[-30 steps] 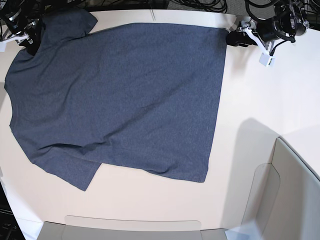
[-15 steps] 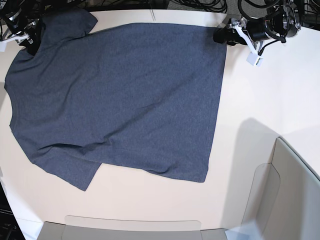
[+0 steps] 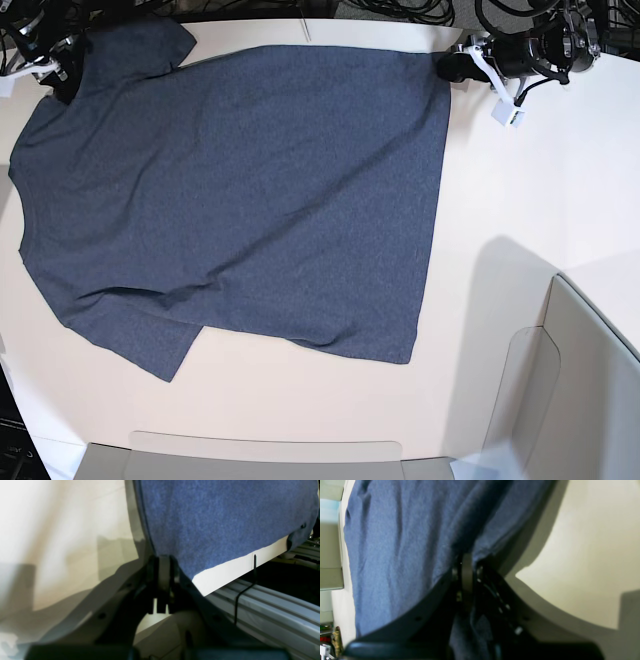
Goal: Layout the t-shirt on the table in an organized manner, then fold the t-shirt properly
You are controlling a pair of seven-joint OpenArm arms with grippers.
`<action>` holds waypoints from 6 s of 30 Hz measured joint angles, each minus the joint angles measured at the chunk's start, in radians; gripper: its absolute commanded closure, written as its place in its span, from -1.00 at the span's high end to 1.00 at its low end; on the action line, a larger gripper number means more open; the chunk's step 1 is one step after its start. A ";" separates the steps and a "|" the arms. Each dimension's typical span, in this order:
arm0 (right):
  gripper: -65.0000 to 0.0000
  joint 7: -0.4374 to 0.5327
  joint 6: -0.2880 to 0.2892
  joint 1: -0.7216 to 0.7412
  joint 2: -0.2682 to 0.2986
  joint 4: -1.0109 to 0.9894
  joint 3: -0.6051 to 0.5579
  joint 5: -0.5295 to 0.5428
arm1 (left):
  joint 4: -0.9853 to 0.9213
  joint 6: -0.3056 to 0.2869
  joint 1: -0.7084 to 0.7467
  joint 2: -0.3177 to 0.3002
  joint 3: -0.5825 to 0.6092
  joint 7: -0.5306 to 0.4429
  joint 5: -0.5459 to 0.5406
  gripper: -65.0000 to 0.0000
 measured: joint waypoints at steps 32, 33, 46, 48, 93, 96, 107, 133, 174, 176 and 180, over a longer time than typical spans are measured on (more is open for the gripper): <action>-1.00 -0.144 -0.039 0.188 -0.030 0.283 -0.012 -0.209 | 0.219 0.000 -0.283 0.001 0.000 0.025 0.033 -1.00; -1.00 -0.142 -0.039 0.209 -0.030 0.283 -0.012 -0.210 | 0.219 0.000 -0.300 0.000 0.000 0.024 0.033 -1.00; -1.00 -0.140 -0.155 0.352 -0.031 0.153 0.117 -0.222 | 0.100 0.000 -0.399 -0.034 -0.032 0.024 0.031 -1.00; -1.00 -0.143 -0.171 0.362 -0.031 0.115 0.118 -0.223 | 0.051 0.000 -0.400 -0.034 -0.038 0.024 0.034 -1.00; -0.08 -0.144 -0.171 0.008 -0.152 0.216 0.114 0.190 | -0.053 0.000 -0.387 -0.061 -0.034 0.023 0.037 -0.13; -0.08 -0.134 -0.174 -0.011 -0.171 0.214 0.114 0.171 | -0.031 0.001 -0.378 -0.061 -0.034 0.025 0.037 -0.13; -0.10 -0.074 -0.158 0.077 -0.227 0.233 0.023 -0.014 | -0.011 0.000 -0.365 -0.061 -0.038 0.023 0.036 -0.13; -1.00 -0.139 -0.179 0.426 -0.228 0.119 -0.152 0.001 | -0.011 0.000 -0.364 -0.060 -0.037 0.024 0.036 -0.13; 0.32 -0.178 -0.171 0.560 -0.177 -0.154 -0.365 0.257 | -0.011 0.000 -0.323 -0.062 -0.032 0.024 0.037 -0.13; 0.32 -0.180 -0.171 0.552 -0.177 -0.154 -0.367 0.257 | -0.011 0.000 -0.323 -0.062 -0.032 0.024 0.037 -0.13; 0.32 -0.177 -0.171 0.535 -0.172 -0.152 -0.372 0.275 | -0.011 0.000 -0.323 -0.062 -0.032 0.023 0.037 -0.13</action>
